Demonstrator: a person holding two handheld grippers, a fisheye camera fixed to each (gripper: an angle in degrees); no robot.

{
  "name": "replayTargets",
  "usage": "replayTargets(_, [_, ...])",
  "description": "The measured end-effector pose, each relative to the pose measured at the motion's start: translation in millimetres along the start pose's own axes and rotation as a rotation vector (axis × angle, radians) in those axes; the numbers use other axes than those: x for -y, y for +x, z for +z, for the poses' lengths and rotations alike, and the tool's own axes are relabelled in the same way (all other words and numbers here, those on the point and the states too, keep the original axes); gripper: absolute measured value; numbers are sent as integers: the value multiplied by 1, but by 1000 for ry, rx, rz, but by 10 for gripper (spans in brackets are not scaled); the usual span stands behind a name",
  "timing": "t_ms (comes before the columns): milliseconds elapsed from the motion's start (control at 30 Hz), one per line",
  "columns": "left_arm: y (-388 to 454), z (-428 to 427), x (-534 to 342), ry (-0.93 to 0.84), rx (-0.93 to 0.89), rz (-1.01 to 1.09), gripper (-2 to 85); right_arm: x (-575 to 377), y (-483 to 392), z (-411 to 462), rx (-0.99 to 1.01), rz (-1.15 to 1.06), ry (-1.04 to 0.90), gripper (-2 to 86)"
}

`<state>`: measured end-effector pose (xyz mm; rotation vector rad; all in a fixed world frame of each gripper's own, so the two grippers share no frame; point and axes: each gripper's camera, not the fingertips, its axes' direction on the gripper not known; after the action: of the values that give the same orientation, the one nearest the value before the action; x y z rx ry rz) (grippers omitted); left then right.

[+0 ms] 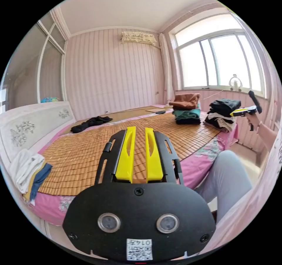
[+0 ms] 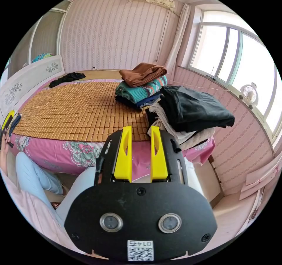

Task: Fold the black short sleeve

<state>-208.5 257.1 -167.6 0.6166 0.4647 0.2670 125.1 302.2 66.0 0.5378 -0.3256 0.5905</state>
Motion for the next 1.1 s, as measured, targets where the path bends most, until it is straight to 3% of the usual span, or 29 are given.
replayTargets(200, [110,110,66,-73,-354,136,78,61,47,-11,-63,-42,129,90])
replayTargets(300, [155,146,85,-138,-424,195,80,99,50,5,-67,-129,107,98])
replayTargets(433, [192,176,99,-122,-474,247,81,138,65,75,-182,-203,-101,114])
replayTargets(533, [214,207,116,-143,-517,300,81,139,109,112,-148,-133,-305,57])
replayTargets(667, [242,260,149,-147,-562,383,81,102,168,52,26,-7,-109,3])
replayTargets(900, [318,376,220,-124,-698,471,86,12,240,-58,26,69,94,1])
replayTargets(1100, [361,477,274,-228,-888,197,134,-76,308,-138,132,217,204,4])
